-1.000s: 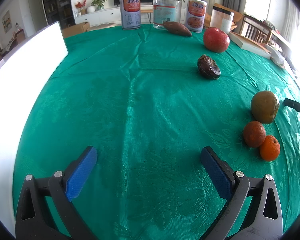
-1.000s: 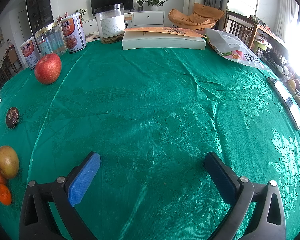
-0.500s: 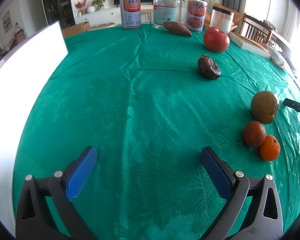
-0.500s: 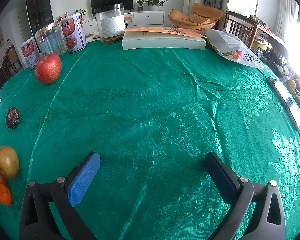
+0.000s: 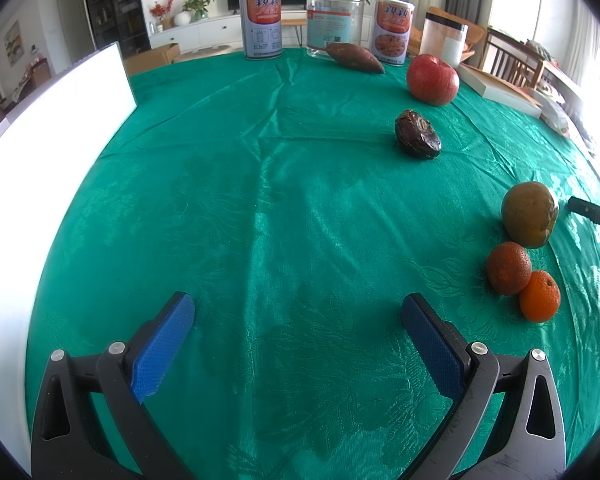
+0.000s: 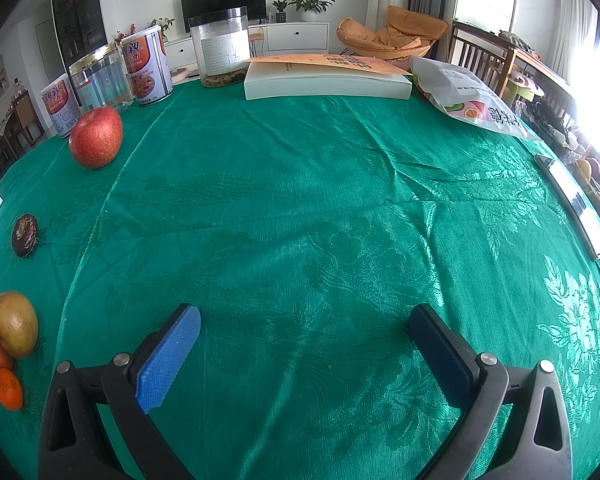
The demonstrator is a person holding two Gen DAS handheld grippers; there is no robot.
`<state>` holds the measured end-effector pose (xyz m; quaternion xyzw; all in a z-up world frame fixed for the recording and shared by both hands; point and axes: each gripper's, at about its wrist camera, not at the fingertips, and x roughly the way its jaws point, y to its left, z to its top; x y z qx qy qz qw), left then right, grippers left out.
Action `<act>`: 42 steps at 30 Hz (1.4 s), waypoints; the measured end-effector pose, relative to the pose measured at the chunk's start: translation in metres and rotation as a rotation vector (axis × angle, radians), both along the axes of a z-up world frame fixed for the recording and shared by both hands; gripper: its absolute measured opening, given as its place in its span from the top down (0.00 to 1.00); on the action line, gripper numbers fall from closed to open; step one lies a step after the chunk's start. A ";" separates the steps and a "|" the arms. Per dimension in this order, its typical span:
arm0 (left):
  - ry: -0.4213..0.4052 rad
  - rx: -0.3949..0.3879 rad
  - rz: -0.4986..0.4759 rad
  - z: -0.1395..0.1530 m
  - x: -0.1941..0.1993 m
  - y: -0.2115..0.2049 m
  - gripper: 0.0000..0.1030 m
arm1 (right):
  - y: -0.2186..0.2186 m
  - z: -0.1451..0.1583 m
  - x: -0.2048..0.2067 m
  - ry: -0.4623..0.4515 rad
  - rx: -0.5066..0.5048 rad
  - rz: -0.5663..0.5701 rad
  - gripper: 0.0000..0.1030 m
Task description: Organize fruits
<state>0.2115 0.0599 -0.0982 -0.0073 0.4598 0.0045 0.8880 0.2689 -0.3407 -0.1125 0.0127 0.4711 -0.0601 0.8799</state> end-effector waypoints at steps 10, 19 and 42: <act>0.001 -0.003 -0.002 0.000 0.000 0.000 0.00 | 0.000 0.000 0.000 0.000 0.000 0.000 0.00; 0.027 -0.121 -0.169 0.019 -0.018 -0.007 0.02 | 0.000 0.000 0.000 0.000 -0.001 0.000 0.00; 0.097 -0.027 -0.237 0.014 0.139 -0.087 0.60 | 0.000 0.003 -0.003 0.010 0.008 0.017 0.00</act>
